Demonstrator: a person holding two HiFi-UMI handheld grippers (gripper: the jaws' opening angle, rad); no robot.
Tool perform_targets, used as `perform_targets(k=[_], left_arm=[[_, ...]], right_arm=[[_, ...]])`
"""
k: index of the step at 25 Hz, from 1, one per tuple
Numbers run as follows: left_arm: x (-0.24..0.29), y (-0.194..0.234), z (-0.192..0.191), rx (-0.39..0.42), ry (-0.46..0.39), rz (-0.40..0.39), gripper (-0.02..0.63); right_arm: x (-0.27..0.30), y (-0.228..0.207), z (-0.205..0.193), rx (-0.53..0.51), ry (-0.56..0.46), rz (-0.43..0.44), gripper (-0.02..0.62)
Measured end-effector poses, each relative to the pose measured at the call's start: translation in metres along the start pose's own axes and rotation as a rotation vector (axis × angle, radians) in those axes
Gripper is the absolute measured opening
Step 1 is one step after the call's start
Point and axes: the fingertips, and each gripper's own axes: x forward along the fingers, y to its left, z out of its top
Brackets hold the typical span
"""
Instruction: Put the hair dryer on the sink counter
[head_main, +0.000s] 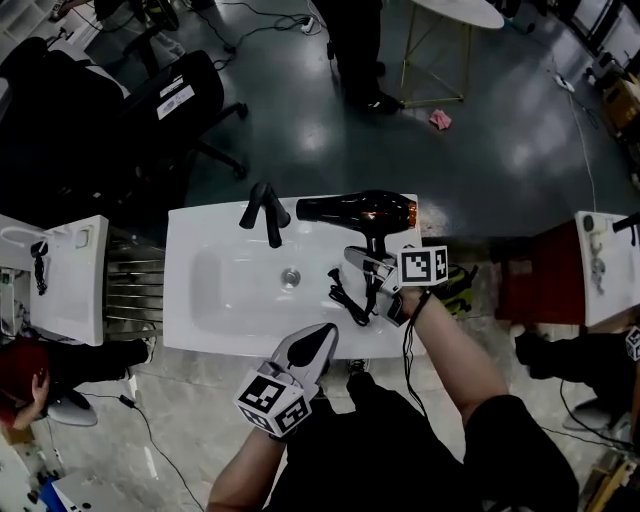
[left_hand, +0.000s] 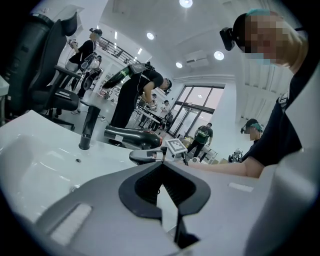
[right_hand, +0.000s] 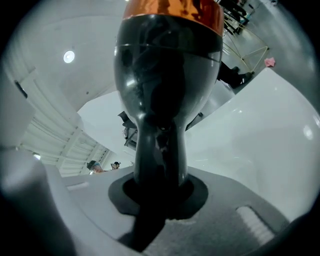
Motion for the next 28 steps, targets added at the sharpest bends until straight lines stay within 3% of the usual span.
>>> perform_targets(k=[7,28], left_arm=[[-0.002,0.001,-0.008,-0.013,0.006,0.015,0.003],[-0.007,0.009,-0.030,-0.045,0.025,0.039,0.003]], right_arm=[[0.012,-0.029,-0.006,0.068,0.040,-0.020,0.048],[0.032,-0.067,-0.021,0.131,0.112,-0.037,0.048]])
